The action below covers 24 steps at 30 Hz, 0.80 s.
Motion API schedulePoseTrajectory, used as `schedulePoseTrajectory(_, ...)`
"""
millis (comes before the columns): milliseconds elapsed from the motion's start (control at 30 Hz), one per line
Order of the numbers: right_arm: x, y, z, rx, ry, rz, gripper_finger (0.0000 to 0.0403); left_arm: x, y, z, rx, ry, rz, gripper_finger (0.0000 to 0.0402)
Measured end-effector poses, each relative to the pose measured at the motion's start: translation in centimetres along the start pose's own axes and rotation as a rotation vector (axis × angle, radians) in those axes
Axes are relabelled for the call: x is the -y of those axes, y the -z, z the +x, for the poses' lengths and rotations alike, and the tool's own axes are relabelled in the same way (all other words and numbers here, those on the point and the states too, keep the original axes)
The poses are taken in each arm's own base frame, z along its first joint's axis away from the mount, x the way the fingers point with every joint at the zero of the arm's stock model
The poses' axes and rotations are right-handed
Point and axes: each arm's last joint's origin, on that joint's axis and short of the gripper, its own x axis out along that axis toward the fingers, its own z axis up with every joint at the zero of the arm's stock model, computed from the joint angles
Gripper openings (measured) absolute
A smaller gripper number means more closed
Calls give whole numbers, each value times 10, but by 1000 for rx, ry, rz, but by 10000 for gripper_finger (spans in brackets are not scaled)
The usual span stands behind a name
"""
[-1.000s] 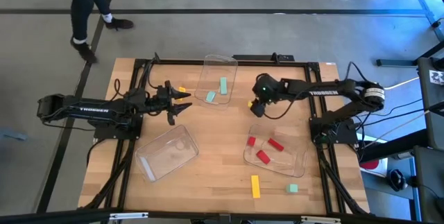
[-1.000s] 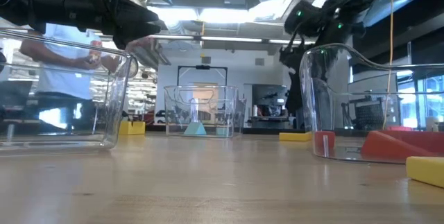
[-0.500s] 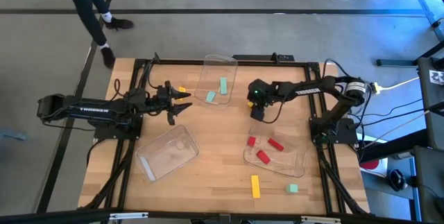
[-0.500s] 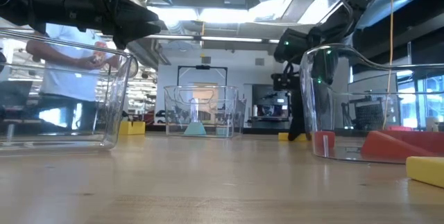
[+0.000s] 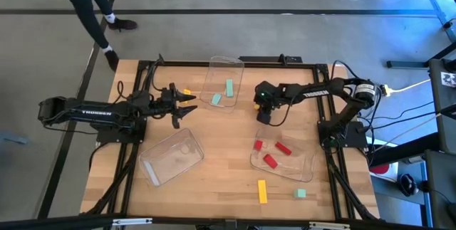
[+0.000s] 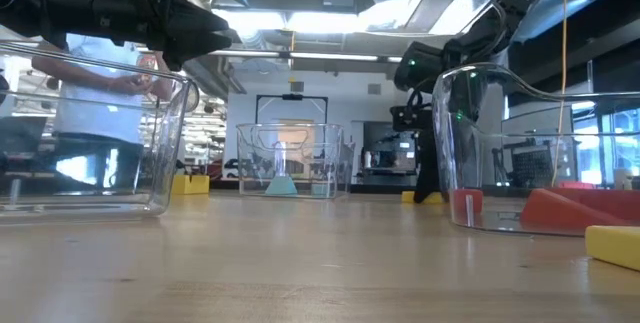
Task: Sort & place blocks by color
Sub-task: Put the top right yellow block into the bottom left transparent bin
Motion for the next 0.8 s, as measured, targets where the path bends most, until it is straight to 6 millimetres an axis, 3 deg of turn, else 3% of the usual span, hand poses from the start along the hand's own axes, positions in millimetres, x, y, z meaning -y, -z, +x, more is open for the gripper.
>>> schedulePoseTrajectory(167, -12, 6, -20, 86, -14, -24, 126, 0, 2, 0, -18, -2, 1, 195)
schedulePoseTrajectory(500, -54, -7, -58, 853, -236, -1, 126, 0, 0, 0, 1, 2, -14, 195)
schedulePoseTrajectory(633, -68, -24, -68, 983, -281, -25, 126, 0, -2, 1, 21, 6, -31, 195)
schedulePoseTrajectory(800, -79, -41, -74, 1018, -294, -72, 126, 0, -1, 2, 18, 7, -35, 195)
